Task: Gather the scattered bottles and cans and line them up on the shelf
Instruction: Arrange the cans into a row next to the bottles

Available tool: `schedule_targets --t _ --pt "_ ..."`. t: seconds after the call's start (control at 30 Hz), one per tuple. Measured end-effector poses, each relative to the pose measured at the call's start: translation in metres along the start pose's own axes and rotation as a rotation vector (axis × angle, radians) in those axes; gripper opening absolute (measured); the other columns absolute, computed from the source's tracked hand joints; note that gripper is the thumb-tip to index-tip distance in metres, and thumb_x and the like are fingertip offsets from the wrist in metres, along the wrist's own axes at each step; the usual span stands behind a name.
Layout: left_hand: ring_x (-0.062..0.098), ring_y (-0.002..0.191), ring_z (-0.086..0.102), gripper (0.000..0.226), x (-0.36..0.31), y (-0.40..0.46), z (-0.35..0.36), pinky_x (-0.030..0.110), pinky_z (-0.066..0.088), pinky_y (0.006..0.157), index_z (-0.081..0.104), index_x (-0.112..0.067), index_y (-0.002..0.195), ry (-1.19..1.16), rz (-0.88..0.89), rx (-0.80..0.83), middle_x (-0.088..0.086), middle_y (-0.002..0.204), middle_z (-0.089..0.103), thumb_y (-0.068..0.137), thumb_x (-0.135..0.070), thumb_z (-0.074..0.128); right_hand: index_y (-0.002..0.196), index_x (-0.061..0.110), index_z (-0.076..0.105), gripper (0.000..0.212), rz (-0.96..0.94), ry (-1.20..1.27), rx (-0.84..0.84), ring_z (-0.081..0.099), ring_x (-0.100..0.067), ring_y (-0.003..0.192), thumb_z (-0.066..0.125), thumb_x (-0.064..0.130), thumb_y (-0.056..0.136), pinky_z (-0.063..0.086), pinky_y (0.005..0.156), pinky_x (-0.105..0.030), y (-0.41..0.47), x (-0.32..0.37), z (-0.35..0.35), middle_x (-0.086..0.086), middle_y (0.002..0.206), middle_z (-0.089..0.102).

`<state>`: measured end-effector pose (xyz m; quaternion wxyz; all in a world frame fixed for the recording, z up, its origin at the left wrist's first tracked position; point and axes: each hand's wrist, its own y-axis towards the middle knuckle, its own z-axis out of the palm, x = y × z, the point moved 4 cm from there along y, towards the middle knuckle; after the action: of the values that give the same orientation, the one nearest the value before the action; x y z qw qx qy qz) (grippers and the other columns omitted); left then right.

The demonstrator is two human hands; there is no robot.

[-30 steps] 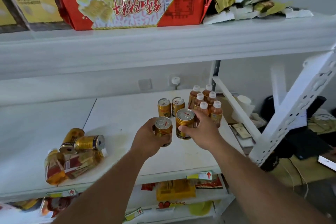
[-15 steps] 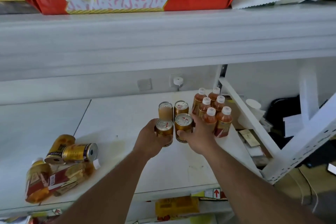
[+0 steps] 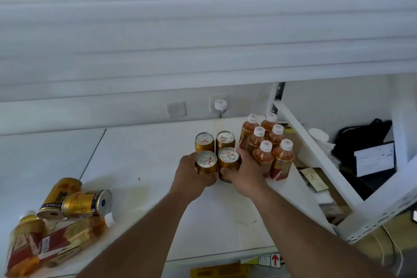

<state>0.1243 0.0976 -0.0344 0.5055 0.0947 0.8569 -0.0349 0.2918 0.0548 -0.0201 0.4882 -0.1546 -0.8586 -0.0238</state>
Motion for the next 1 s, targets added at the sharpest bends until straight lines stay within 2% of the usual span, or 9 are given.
schedule_targets --t 0.13,0.37,0.5,0.57,0.73,0.8,0.9,0.93,1.0 --pt "0.002 0.093 0.062 0.047 0.006 0.008 0.0 0.007 0.043 0.066 0.07 -0.025 0.103 0.027 0.011 -0.029 -0.013 0.099 0.066 0.06 -0.017 0.088 0.143 0.022 0.048 0.067 0.024 0.026 0.015 0.053 -0.02 0.131 0.08 0.016 0.085 0.038 0.098 -0.025 0.006 -0.007 0.006 0.002 0.141 0.059" --pt "0.01 0.101 0.065 0.06 0.026 0.022 0.01 0.036 0.058 0.085 0.068 -0.035 0.11 0.053 -0.025 -0.028 -0.004 0.11 0.067 0.054 -0.039 0.087 0.145 0.021 0.044 0.073 0.051 0.086 -0.01 0.052 -0.022 0.133 0.082 0.016 0.083 0.043 0.107 -0.035 0.015 -0.014 0.011 0.001 0.141 0.058" --pt "0.004 0.095 0.064 0.056 0.015 0.019 0.006 0.011 0.048 0.069 0.062 -0.019 0.109 0.004 -0.046 -0.051 -0.007 0.105 0.067 0.06 -0.015 0.09 0.145 0.02 0.045 0.072 0.068 0.098 -0.035 0.052 -0.022 0.133 0.083 0.02 0.083 0.041 0.103 -0.031 0.017 -0.018 0.01 0.001 0.142 0.058" --pt "0.0 0.092 0.061 0.056 0.015 0.019 0.006 0.005 0.044 0.062 0.056 -0.018 0.108 -0.032 -0.065 -0.05 -0.009 0.103 0.062 0.064 -0.007 0.089 0.144 0.021 0.047 0.069 0.065 0.067 -0.039 0.053 -0.022 0.132 0.082 0.023 0.085 0.04 0.1 -0.029 0.018 -0.018 0.011 0.001 0.141 0.059" --pt "0.008 0.099 0.06 0.06 0.018 0.022 0.007 0.017 0.045 0.071 0.053 -0.019 0.111 -0.01 -0.085 -0.054 -0.006 0.108 0.059 0.064 -0.015 0.09 0.143 0.022 0.047 0.068 0.084 0.044 -0.036 0.053 -0.024 0.133 0.081 0.025 0.085 0.042 0.105 -0.035 0.021 -0.019 0.013 0.001 0.141 0.059" --pt "0.006 0.096 0.06 0.058 0.015 0.021 0.007 0.015 0.044 0.069 0.053 -0.02 0.109 -0.021 -0.081 -0.051 -0.009 0.104 0.06 0.065 -0.011 0.089 0.144 0.021 0.046 0.068 0.083 0.045 -0.028 0.053 -0.024 0.134 0.081 0.023 0.085 0.042 0.107 -0.036 0.02 -0.02 0.013 0.001 0.142 0.059" --pt "0.013 0.102 0.063 0.057 0.014 0.02 0.006 0.008 0.046 0.065 0.056 -0.023 0.11 -0.025 -0.088 -0.019 -0.012 0.105 0.065 0.066 -0.008 0.088 0.145 0.021 0.046 0.071 0.099 0.038 -0.01 0.053 -0.024 0.134 0.082 0.025 0.084 0.043 0.107 -0.038 0.018 -0.021 0.015 0.0 0.144 0.057" --pt "0.016 0.11 0.062 0.06 0.014 0.017 0.006 0.009 0.048 0.072 0.056 -0.022 0.117 -0.014 -0.1 -0.002 -0.012 0.113 0.064 0.067 -0.013 0.089 0.146 0.02 0.045 0.072 0.108 0.028 -0.009 0.053 -0.025 0.134 0.081 0.027 0.083 0.044 0.108 -0.039 0.016 -0.021 0.015 -0.001 0.145 0.057" --pt "0.021 0.136 0.044 0.09 0.014 0.01 0.002 0.027 0.046 0.101 0.04 -0.019 0.145 0.078 -0.18 0.036 -0.003 0.145 0.048 0.07 -0.033 0.088 0.146 0.021 0.046 0.069 0.103 -0.003 -0.006 0.054 -0.024 0.133 0.079 0.028 0.085 0.045 0.107 -0.038 0.011 -0.019 0.014 0.0 0.144 0.057"
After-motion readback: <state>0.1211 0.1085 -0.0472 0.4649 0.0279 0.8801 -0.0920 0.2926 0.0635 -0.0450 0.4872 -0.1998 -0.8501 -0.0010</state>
